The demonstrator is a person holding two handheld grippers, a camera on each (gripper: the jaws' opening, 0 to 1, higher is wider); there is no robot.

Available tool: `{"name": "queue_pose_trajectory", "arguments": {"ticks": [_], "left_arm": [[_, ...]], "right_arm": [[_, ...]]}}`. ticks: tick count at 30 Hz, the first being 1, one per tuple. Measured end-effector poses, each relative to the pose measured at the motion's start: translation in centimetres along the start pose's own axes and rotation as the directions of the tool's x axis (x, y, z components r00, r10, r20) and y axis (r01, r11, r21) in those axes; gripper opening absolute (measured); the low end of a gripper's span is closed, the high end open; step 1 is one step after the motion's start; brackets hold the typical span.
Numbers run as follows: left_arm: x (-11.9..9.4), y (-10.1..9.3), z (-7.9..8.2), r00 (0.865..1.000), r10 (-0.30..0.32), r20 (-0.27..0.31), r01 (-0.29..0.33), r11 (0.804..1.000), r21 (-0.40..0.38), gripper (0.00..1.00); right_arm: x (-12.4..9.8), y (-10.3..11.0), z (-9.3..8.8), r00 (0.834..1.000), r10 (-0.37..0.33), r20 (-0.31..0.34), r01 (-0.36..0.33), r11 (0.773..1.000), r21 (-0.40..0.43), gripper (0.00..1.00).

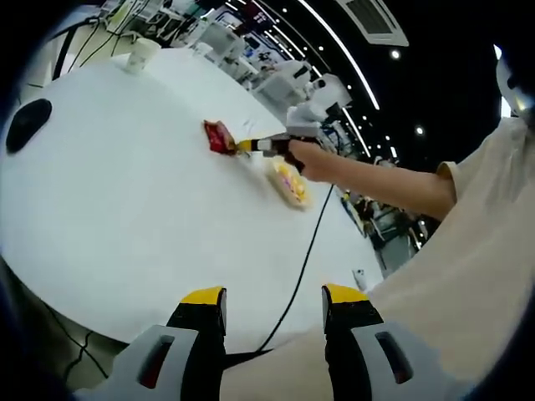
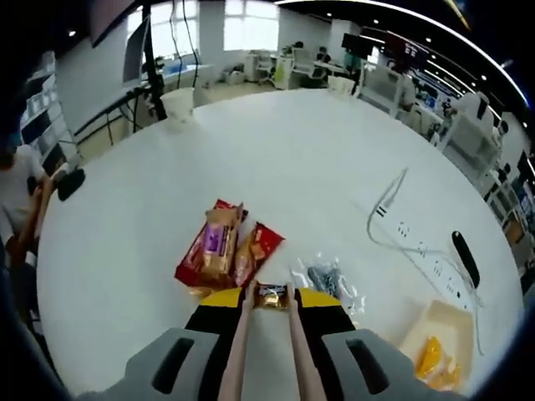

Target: Place the target food into the container with the food tongs after gripping and lifting it, then release it inside without dropping or visibly crushing the food.

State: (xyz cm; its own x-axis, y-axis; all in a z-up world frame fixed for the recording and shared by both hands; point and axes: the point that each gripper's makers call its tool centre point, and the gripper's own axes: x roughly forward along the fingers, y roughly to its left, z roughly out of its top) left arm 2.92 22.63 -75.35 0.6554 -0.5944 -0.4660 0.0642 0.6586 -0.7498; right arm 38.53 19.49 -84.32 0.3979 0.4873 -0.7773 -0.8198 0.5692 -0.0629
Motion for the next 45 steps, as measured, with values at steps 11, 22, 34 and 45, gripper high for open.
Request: {"name": "queue_pose_trajectory", "arguments": {"ticks": [11, 22, 34, 45], "left_arm": [[-0.2, -0.1, 0.3, 1.0, 0.0, 0.002, 0.0, 1.0, 0.012, 0.45], [-0.2, -0.3, 0.6, 1.0, -0.001, 0.017, 0.001, 1.0, 0.018, 0.45], [-0.1, -0.7, 0.8, 1.0, -0.014, 0.017, 0.014, 0.999, 0.042, 0.45], [-0.3, -1.1, 1.3, 0.999, -0.019, 0.036, 0.017, 0.998, 0.06, 0.45]], "right_arm": [[-0.3, 0.2, -0.2, 1.0, 0.019, -0.006, -0.019, 1.0, 0.015, 0.19], [-1.1, -0.7, 0.2, 0.999, 0.027, 0.018, -0.028, 0.998, 0.048, 0.19], [-2.7, -1.3, 1.0, 0.999, 0.015, 0.05, -0.018, 0.998, 0.061, 0.2], [-4.2, -1.1, 1.5, 0.996, 0.019, 0.088, -0.026, 0.996, 0.082, 0.2]]}}
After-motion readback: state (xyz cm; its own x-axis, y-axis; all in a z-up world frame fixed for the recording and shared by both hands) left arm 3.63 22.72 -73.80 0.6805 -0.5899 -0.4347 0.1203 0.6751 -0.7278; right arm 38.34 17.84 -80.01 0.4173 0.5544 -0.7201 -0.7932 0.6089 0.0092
